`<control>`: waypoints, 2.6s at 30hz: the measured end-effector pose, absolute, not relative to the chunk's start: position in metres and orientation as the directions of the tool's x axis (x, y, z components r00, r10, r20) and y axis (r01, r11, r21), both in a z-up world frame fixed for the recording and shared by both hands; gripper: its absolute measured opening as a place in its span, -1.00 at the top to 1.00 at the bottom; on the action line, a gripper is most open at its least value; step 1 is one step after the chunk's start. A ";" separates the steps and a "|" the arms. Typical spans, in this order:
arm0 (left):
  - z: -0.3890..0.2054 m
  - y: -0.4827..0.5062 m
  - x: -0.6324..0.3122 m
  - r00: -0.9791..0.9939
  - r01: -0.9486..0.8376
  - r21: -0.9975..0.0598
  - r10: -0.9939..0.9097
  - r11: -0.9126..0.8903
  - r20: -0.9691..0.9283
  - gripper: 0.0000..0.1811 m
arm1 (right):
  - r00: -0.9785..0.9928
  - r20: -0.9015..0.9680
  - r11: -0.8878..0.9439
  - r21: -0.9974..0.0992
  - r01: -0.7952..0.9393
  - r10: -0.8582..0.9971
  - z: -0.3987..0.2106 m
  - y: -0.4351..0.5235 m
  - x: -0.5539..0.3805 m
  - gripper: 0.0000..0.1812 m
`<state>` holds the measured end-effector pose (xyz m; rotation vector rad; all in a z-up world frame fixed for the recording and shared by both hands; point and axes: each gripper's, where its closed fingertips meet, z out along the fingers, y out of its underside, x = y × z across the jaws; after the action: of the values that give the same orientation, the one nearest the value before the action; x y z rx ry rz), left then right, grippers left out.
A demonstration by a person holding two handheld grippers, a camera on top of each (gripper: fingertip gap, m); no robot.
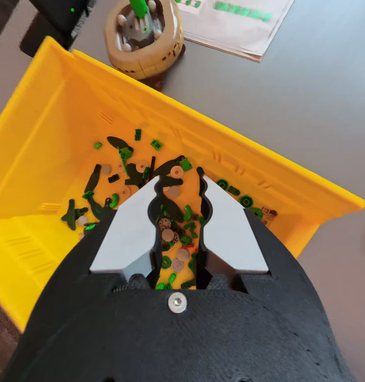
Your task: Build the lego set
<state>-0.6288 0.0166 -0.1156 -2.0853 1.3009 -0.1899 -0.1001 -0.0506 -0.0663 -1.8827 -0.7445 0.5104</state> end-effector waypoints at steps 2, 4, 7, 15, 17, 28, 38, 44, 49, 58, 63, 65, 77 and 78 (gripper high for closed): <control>-0.129 0.021 -0.625 0.466 -0.761 -0.588 -0.861 -0.273 -0.204 0.62 | 0.719 -0.006 -0.302 -0.910 0.285 0.695 -0.064 -0.052 -0.104 0.64; -0.139 0.023 -0.622 0.443 -0.763 -0.587 -0.880 -0.271 -0.169 0.62 | 0.714 0.006 -0.304 -0.903 0.305 0.700 -0.064 -0.055 -0.106 0.64; -0.145 0.025 -0.612 0.400 -0.754 -0.616 -0.904 -0.229 -0.153 0.64 | 0.717 0.005 -0.315 -0.896 0.312 0.697 -0.066 -0.059 -0.106 0.64; -0.164 0.029 -0.611 0.346 -0.795 -0.577 -0.921 -0.185 -0.181 0.68 | 0.723 0.000 -0.323 -0.894 0.309 0.691 -0.064 -0.061 -0.108 0.65; -0.163 0.031 -0.609 0.351 -0.787 -0.588 -0.919 -0.186 -0.178 0.70 | 0.721 0.005 -0.325 -0.890 0.319 0.693 -0.065 -0.061 -0.108 0.65; -0.159 0.034 -0.615 0.404 -0.758 -0.616 -0.895 -0.214 -0.186 0.89 | 0.720 -0.008 -0.332 -0.891 0.310 0.694 -0.072 -0.063 -0.108 0.66; -0.004 -0.015 -0.600 0.539 -0.421 -0.904 -0.779 0.082 -0.322 0.89 | 0.679 -0.023 -0.268 -0.928 0.259 0.734 -0.046 -0.064 -0.158 0.66; 0.064 -0.117 -0.490 0.268 -0.314 -0.776 -0.732 0.548 -0.626 0.89 | 0.251 -0.394 -0.398 -0.917 -0.038 0.884 0.028 -0.094 -0.306 0.55; 0.074 -0.150 -0.422 0.150 -0.278 -0.681 -0.670 0.677 -0.727 0.90 | -0.085 -0.613 -0.619 -0.782 -0.078 0.786 0.061 -0.120 -0.375 0.57; 0.057 -0.160 -0.378 0.045 -0.279 -0.640 -0.656 0.716 -0.753 0.89 | -0.202 -0.666 -0.685 -0.727 -0.040 0.718 0.058 -0.145 -0.384 0.66; 0.047 -0.162 -0.364 -0.008 -0.275 -0.651 -0.679 0.708 -0.734 0.89 | -0.212 -0.660 -0.667 -0.743 0.048 0.720 0.049 -0.159 -0.383 0.82; 0.044 -0.164 -0.361 -0.021 -0.271 -0.653 -0.683 0.707 -0.730 0.89 | -0.202 -0.652 -0.658 -0.751 0.044 0.731 0.047 -0.159 -0.380 0.83; 0.039 -0.147 -0.380 0.085 -0.282 -0.823 -0.841 0.494 -0.534 0.46 | 0.701 -0.240 -0.516 -0.830 0.211 0.672 -0.102 -0.046 -0.100 0.82; 0.038 -0.147 -0.379 0.076 -0.279 -0.827 -0.847 0.488 -0.526 0.47 | 0.694 -0.258 -0.516 -0.836 0.189 0.672 -0.106 -0.044 -0.098 0.83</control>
<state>-0.3786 -0.1473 0.0384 -1.0348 1.4810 -0.5675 -0.0978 -0.0441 -0.1061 -2.0607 -0.6582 0.7290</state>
